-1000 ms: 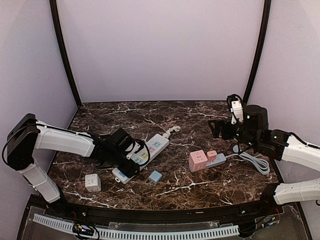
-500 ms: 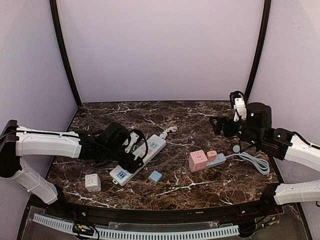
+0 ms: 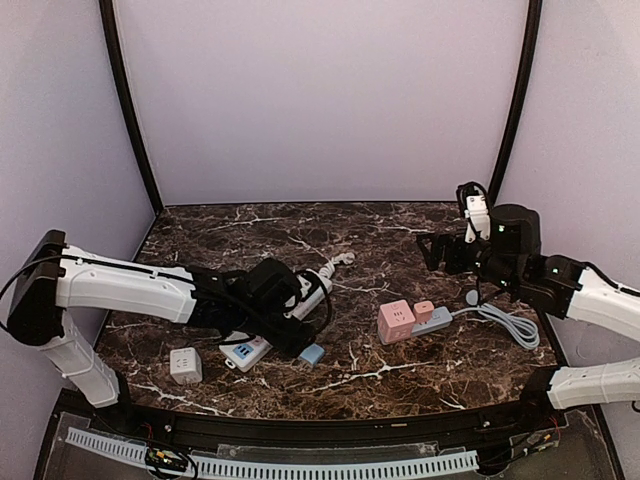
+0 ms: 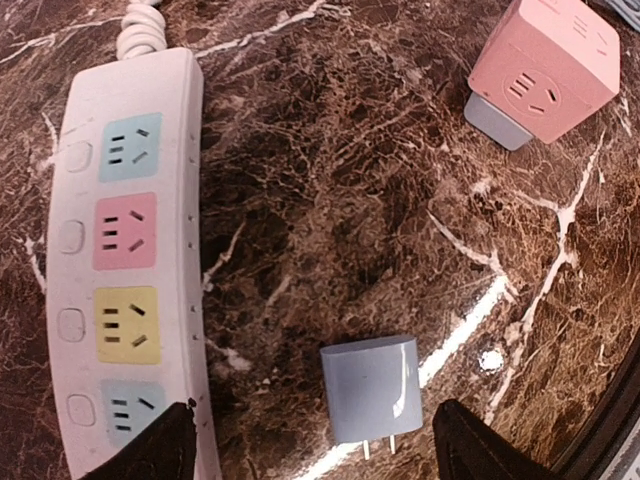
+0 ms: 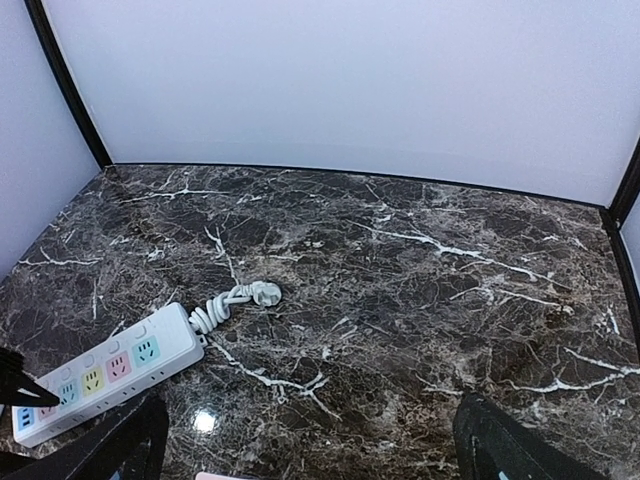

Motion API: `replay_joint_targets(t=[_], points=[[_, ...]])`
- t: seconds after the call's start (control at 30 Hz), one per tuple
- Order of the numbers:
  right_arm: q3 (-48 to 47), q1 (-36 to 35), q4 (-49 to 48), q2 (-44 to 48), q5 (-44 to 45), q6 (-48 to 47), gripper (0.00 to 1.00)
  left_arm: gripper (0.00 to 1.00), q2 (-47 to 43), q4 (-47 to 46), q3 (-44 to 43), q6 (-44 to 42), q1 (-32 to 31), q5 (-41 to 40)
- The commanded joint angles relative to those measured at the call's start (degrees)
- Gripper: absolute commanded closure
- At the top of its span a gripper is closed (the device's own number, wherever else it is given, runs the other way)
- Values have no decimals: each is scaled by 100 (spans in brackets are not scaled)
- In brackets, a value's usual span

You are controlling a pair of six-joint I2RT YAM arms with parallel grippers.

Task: Insert the plug

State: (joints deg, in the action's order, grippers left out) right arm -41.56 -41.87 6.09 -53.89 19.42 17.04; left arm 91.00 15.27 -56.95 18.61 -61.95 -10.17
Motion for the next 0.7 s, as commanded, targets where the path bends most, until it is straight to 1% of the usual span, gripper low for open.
replay_joint_targets(t=[0.0, 0.1, 0.23, 0.33, 0.53, 0.57, 0.67], points=[[-11, 17, -147, 29, -31, 65, 1, 19, 353, 296, -310, 359, -268, -15], [16, 15, -144, 102, -42, 72, 1, 20, 655, 381, -498, 265, -452, 46], [55, 20, -141, 197, -37, 72, 1, 23, 971, 498, -651, 318, -482, 79], [77, 17, -124, 247, -10, 68, 1, 27, 1122, 531, -711, 332, -511, 100], [71, 14, -101, 213, -33, 46, 1, 30, 1257, 666, -715, 455, -519, -56], [69, 14, -99, 202, -32, 42, 1, 33, 1268, 668, -706, 465, -519, -42], [69, 17, -100, 188, -43, 41, 1, 37, 1320, 681, -686, 480, -519, 17]])
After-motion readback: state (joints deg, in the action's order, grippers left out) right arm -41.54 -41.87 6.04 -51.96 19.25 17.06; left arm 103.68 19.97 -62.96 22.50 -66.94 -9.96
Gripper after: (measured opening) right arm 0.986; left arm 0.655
